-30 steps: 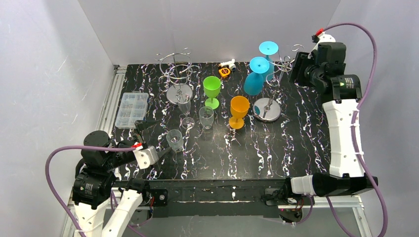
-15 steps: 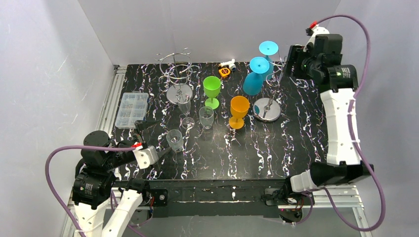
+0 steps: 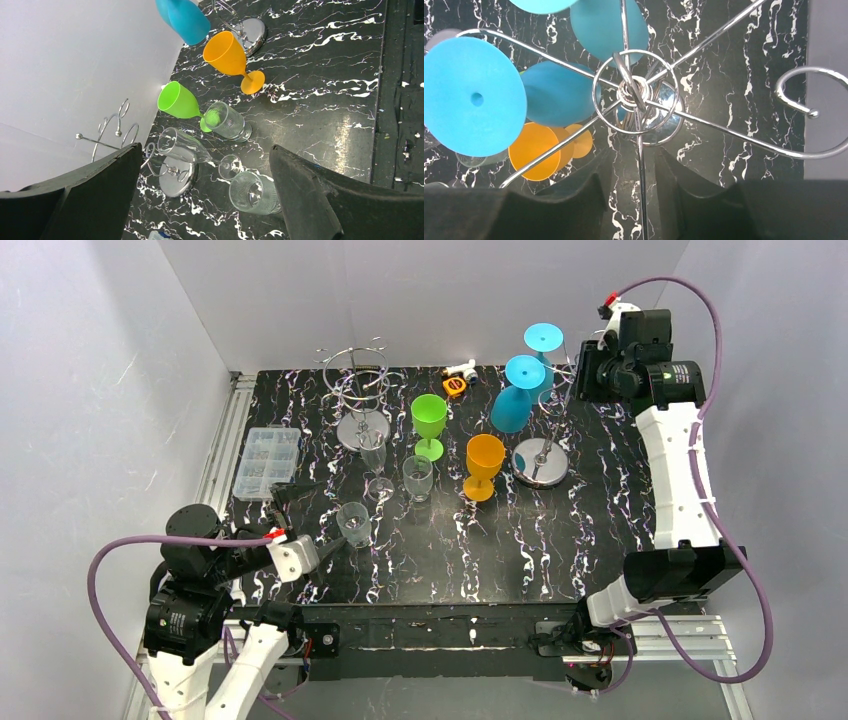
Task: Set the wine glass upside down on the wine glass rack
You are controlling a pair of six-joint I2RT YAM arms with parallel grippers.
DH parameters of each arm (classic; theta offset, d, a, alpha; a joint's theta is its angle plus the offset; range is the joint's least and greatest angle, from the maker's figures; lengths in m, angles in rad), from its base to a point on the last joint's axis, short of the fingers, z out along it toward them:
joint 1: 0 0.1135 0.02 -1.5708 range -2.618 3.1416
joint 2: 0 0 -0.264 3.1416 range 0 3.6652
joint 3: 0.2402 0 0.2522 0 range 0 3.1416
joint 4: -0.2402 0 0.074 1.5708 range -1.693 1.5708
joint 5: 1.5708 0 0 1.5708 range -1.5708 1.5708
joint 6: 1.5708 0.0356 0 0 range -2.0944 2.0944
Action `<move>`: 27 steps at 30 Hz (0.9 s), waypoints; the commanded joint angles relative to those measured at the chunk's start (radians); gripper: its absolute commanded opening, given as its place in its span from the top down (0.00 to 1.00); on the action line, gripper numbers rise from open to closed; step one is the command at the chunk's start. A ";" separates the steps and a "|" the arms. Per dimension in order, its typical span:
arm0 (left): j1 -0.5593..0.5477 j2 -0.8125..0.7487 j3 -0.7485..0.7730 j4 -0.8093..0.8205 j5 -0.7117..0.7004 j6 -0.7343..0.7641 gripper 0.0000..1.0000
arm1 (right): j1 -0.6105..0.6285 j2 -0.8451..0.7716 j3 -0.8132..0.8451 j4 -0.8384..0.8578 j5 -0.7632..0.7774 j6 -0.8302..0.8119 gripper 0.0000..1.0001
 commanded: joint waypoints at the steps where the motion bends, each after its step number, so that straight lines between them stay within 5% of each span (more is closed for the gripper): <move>1: -0.003 0.014 0.030 -0.015 0.016 -0.005 0.02 | 0.003 -0.049 -0.054 0.030 0.001 -0.016 0.58; 6: -0.003 0.013 0.035 -0.015 0.014 -0.006 0.02 | 0.003 -0.048 -0.087 0.047 0.016 -0.001 0.66; 9: -0.003 0.011 0.038 -0.015 0.012 -0.008 0.02 | 0.003 -0.045 -0.095 0.070 0.027 0.036 0.85; 13: -0.003 0.007 0.038 -0.015 0.012 -0.009 0.02 | 0.003 -0.061 -0.129 0.128 0.052 0.081 0.99; 27: -0.003 -0.008 0.027 -0.017 0.002 -0.005 0.02 | 0.003 -0.126 -0.318 0.390 0.204 0.473 0.99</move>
